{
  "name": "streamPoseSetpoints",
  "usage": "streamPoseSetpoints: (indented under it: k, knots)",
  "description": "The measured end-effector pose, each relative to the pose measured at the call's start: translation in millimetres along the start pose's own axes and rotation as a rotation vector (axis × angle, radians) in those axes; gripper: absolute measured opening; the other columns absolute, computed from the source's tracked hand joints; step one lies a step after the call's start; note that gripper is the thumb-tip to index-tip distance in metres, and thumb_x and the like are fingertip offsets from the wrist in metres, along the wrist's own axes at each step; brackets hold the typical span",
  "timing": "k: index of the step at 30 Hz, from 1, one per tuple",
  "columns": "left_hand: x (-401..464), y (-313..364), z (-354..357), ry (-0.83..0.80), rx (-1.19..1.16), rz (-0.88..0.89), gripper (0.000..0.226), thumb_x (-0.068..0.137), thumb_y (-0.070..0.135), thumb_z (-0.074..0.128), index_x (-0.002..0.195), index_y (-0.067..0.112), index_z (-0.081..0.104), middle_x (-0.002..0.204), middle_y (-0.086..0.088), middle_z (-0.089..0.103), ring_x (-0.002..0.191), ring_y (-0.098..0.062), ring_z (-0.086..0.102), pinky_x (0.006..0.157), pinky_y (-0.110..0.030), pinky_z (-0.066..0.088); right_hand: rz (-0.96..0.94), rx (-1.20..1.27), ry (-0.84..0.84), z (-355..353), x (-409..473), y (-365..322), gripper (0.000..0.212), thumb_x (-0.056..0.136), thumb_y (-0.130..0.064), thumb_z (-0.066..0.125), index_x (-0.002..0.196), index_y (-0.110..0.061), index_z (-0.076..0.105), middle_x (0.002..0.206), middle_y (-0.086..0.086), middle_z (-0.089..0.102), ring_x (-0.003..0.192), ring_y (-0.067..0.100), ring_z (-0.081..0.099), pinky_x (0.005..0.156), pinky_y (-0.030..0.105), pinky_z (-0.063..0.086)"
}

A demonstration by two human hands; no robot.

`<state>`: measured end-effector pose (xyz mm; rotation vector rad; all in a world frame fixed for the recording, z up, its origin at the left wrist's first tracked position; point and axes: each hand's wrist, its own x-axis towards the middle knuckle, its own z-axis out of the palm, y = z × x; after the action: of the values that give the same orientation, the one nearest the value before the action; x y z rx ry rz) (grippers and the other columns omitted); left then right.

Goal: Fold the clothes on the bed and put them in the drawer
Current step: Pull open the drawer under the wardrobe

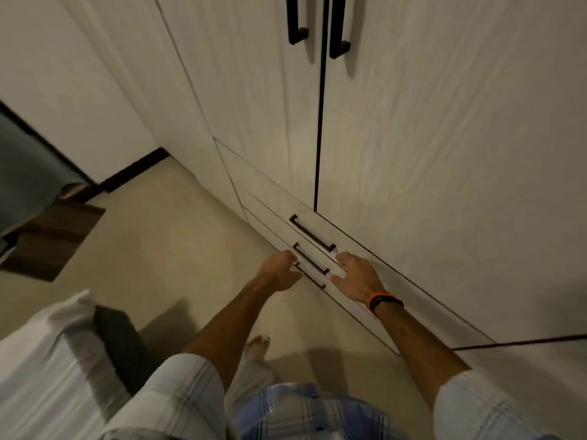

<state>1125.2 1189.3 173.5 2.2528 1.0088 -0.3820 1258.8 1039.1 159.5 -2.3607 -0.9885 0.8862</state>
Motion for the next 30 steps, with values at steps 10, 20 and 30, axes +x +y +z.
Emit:
streamPoseSetpoints:
  k: [10, 20, 30]
  knots:
    - [118.5, -29.8, -48.7, -0.203, 0.197, 0.289, 0.052, 0.091, 0.034, 0.068, 0.135, 0.011, 0.052, 0.134, -0.01, 0.058, 0.12, -0.025, 0.056, 0.1, -0.036, 0.047, 0.327, -0.038, 0.096, 28.2, 68.0, -49.8, 0.06, 0.091, -0.029, 0.065, 0.143, -0.009, 0.044, 0.14, 0.013, 0.053, 0.129, 0.031, 0.049, 0.106, 0.038, 0.043]
    - [184.6, -38.1, -29.5, -0.191, 0.633, 0.583, 0.075, 0.092, 0.027, 0.066, 0.152, 0.01, 0.025, 0.159, -0.013, 0.026, 0.145, -0.031, 0.027, 0.118, -0.046, 0.027, 0.341, -0.233, 0.006, 74.3, 125.3, -59.2, 0.077, 0.091, -0.027, 0.064, 0.153, -0.006, 0.023, 0.157, 0.014, 0.031, 0.142, 0.029, 0.033, 0.114, 0.041, 0.033]
    - [236.9, -52.0, -3.9, -0.271, 0.75, 0.627, 0.091, 0.087, 0.029, 0.071, 0.155, 0.007, 0.014, 0.162, -0.012, 0.014, 0.148, -0.031, 0.018, 0.117, -0.05, 0.027, 0.375, -0.302, 0.019, 101.2, 171.3, -32.5, 0.091, 0.086, -0.034, 0.07, 0.154, -0.006, 0.017, 0.158, 0.013, 0.026, 0.145, 0.03, 0.026, 0.118, 0.046, 0.024]
